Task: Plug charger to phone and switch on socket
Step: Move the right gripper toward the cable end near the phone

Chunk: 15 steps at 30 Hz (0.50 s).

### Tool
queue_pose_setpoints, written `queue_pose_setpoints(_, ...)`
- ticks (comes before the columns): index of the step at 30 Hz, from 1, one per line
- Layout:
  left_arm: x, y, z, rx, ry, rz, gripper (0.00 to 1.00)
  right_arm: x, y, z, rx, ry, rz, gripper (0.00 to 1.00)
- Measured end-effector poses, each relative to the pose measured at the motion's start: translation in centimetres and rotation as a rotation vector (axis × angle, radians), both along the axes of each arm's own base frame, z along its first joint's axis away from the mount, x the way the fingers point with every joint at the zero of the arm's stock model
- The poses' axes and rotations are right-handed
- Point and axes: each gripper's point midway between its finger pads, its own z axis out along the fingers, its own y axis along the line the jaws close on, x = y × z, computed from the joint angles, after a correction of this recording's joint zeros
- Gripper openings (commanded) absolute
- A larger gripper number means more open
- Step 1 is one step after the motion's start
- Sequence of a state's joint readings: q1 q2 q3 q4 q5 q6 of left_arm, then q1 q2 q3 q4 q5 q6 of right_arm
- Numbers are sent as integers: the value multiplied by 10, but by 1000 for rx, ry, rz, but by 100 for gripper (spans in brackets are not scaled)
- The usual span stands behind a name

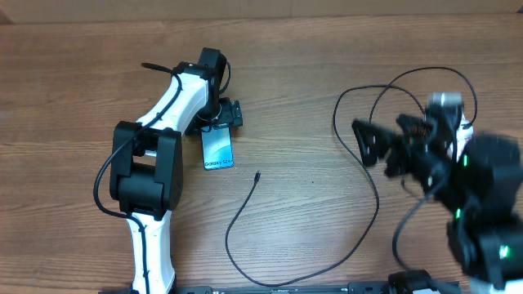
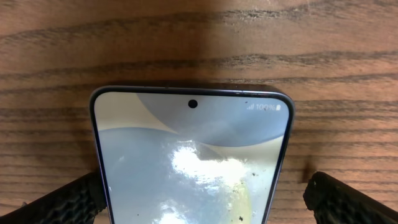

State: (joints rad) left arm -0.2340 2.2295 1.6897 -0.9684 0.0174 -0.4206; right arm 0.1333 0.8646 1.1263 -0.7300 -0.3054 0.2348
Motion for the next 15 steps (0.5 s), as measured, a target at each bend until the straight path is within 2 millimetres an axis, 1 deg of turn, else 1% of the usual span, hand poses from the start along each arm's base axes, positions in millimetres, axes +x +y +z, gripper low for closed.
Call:
queue_pose_setpoints(2,0,0,0,0,0,0,100,15,4,5,-1,46,9,100)
queue_pose_setpoints(4,0,0,0,0,0,0,100,26,9,5,8,72,32,100)
queue_pose_setpoints(6,0,0,0,0,0,0,100,34,19,-8,25,133,79,100)
queue_pose_setpoints(8,0,0,0,0,0,0,100,36,25,-26,44,217,104,100)
queue_pose_setpoints(9,0,0,0,0,0,0,100,39,28,-36,58,265,113,96)
queue_pose_setpoints(10,0,0,0,0,0,0,100,41,30,-45,63,300,119,89)
queue_pose_setpoints(12,0,0,0,0,0,0,100,46,34,-66,76,390,125,79)
queue_pose_setpoints(14,0,0,0,0,-1,0,100,51,37,-95,85,507,122,62)
queue_pose_setpoints(15,0,0,0,0,-1,0,100,52,38,-100,79,520,127,57)
